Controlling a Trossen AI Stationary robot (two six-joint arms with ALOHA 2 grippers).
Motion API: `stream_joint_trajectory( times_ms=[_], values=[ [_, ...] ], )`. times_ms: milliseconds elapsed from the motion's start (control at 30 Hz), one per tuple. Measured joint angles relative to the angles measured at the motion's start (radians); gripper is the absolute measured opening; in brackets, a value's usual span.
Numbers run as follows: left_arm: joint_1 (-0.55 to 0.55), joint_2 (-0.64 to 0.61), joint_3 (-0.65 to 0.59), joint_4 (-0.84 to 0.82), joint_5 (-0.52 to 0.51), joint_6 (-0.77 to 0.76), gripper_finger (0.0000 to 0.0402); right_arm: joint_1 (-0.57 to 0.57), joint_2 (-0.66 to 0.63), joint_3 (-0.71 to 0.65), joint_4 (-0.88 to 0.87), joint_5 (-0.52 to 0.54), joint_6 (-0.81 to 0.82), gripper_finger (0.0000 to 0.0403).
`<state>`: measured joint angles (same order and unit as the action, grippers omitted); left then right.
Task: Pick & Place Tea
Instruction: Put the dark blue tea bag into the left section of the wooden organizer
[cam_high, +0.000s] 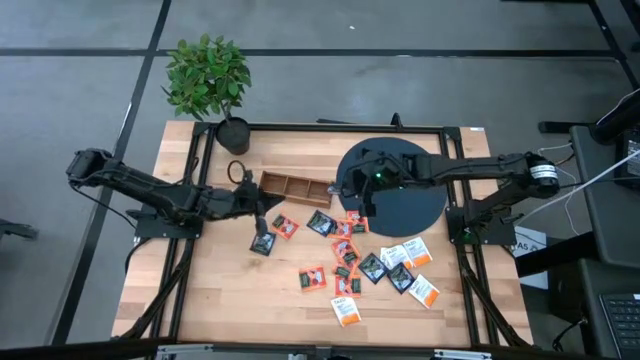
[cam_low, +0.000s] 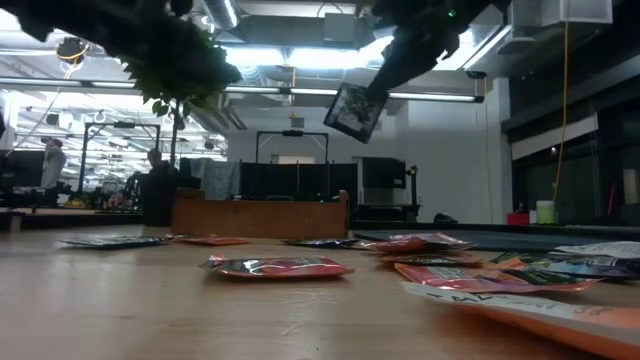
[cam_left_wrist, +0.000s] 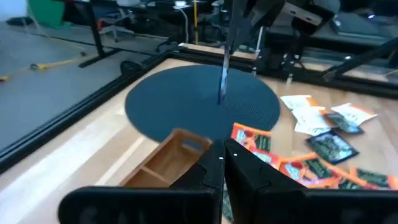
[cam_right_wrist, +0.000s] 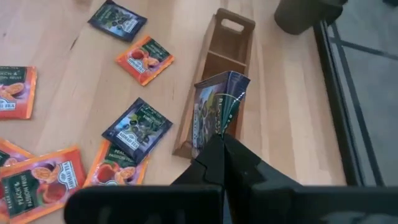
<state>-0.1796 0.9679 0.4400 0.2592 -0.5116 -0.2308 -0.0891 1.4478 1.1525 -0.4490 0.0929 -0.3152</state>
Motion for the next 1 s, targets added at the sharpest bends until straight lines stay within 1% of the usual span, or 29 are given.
stream_joint_trajectory(
  times_ms=[100,233,333,433,600,700,833,1000],
  values=[
    [0.066,0.036,0.034,0.000,0.055,0.016,0.0006,-0.001,0.025,0.039,-0.027,0.000,-0.011,0.0000],
    [0.132,0.098,0.088,0.013,0.129,0.111,0.0013,-0.001,0.035,0.062,-0.051,0.000,-0.016,0.0000],
    [0.162,0.143,0.127,0.015,0.187,0.122,0.0033,-0.001,0.037,0.062,-0.055,0.000,-0.016,0.0001],
    [0.181,0.188,0.164,0.015,0.249,0.150,0.0063,-0.001,0.037,0.062,-0.054,0.000,-0.025,0.0002],
    [0.197,0.266,0.227,0.015,0.263,0.156,0.0115,-0.001,0.037,0.062,-0.051,0.000,-0.034,0.0002],
    [0.202,0.304,0.264,0.015,0.264,0.164,0.0139,-0.001,0.037,0.062,-0.049,0.000,-0.034,0.0002],
    [0.202,0.355,0.310,0.015,0.263,0.165,0.0162,0.000,0.037,0.062,-0.048,0.000,-0.034,0.0002],
    [0.204,0.420,0.360,0.015,0.263,0.179,0.0182,0.000,0.037,0.062,-0.042,0.000,-0.039,0.0002]
  ],
)
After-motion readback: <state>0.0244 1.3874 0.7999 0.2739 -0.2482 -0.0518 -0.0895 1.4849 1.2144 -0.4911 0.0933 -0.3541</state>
